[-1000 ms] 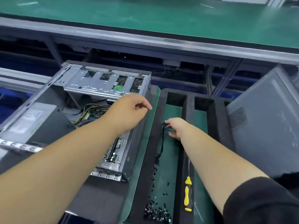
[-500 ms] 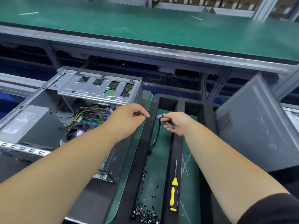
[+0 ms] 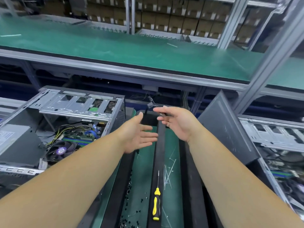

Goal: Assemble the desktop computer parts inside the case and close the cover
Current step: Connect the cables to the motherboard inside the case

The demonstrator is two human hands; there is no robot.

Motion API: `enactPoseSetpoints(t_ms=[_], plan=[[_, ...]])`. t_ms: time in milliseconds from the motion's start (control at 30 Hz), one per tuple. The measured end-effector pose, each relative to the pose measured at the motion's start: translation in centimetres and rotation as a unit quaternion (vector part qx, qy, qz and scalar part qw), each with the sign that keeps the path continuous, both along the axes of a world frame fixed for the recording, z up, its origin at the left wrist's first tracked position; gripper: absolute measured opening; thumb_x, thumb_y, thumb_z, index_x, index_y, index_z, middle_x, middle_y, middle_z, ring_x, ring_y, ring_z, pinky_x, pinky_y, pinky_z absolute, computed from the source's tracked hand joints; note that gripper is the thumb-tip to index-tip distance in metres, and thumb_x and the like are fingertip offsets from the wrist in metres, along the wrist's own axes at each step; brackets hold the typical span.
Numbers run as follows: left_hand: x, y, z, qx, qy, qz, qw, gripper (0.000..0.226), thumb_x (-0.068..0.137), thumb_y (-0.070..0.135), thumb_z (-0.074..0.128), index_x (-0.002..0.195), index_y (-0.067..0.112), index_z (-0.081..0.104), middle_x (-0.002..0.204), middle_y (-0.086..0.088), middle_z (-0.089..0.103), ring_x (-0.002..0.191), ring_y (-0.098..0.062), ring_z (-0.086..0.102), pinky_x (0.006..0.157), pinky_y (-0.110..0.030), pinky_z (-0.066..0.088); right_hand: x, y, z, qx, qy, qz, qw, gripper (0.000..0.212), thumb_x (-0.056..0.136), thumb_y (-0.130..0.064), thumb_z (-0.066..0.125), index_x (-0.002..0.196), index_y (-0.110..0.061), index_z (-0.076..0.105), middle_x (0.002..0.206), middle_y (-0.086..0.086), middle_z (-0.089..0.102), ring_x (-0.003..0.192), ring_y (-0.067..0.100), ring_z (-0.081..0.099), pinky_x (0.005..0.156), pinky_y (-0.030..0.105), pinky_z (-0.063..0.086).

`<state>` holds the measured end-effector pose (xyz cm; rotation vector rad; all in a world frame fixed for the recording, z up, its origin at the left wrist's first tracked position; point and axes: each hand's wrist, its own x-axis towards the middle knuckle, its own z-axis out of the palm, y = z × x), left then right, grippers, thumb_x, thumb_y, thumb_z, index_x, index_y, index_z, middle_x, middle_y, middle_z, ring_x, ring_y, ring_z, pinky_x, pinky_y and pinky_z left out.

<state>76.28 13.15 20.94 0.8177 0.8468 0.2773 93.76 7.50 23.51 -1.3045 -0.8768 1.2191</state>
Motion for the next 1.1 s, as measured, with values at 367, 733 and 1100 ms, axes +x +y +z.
enactPoseSetpoints(t_ms=[367, 733, 1100], plan=[[2.9, -0.8, 0.6, -0.001, -0.107, 0.139, 0.985, 0.027, 0.096, 0.020, 0.058, 0.121, 0.013, 0.053, 0.104, -0.012, 0.074, 0.084, -0.025, 0.074, 0.053, -0.033, 0.057, -1.6, -4.1, -3.4, -0.004, -0.168, 0.103, 0.980, 0.025, 0.098, -0.012, 0.055, 0.104, -0.003, 0.077, 0.107, 0.000, 0.074, 0.089, 0.016, 0.063, 0.084, 0.031, 0.045], [3.4, -2.1, -1.0, 0.226, 0.016, 0.160, 0.961, 0.022, 0.099, 0.014, 0.049, 0.094, 0.016, 0.070, 0.074, 0.003, 0.061, 0.061, -0.010, 0.054, 0.058, -0.022, 0.044, -2.1, -6.4, -5.3, -0.023, -0.327, 0.154, 0.932, 0.022, 0.093, -0.021, 0.062, 0.087, -0.031, 0.081, 0.109, -0.018, 0.065, 0.105, -0.004, 0.058, 0.098, 0.018, 0.041], [0.5, -2.9, 0.5, 0.504, 0.139, -0.113, 0.845, 0.025, 0.096, 0.040, 0.045, 0.083, 0.034, 0.066, 0.077, 0.002, 0.053, 0.065, -0.010, 0.048, 0.066, -0.025, 0.041, -0.2, -4.2, -2.9, -0.098, 0.050, -0.136, 0.985, 0.027, 0.100, -0.029, 0.051, 0.117, -0.012, 0.063, 0.110, 0.004, 0.074, 0.063, 0.014, 0.049, 0.066, 0.028, 0.042]])
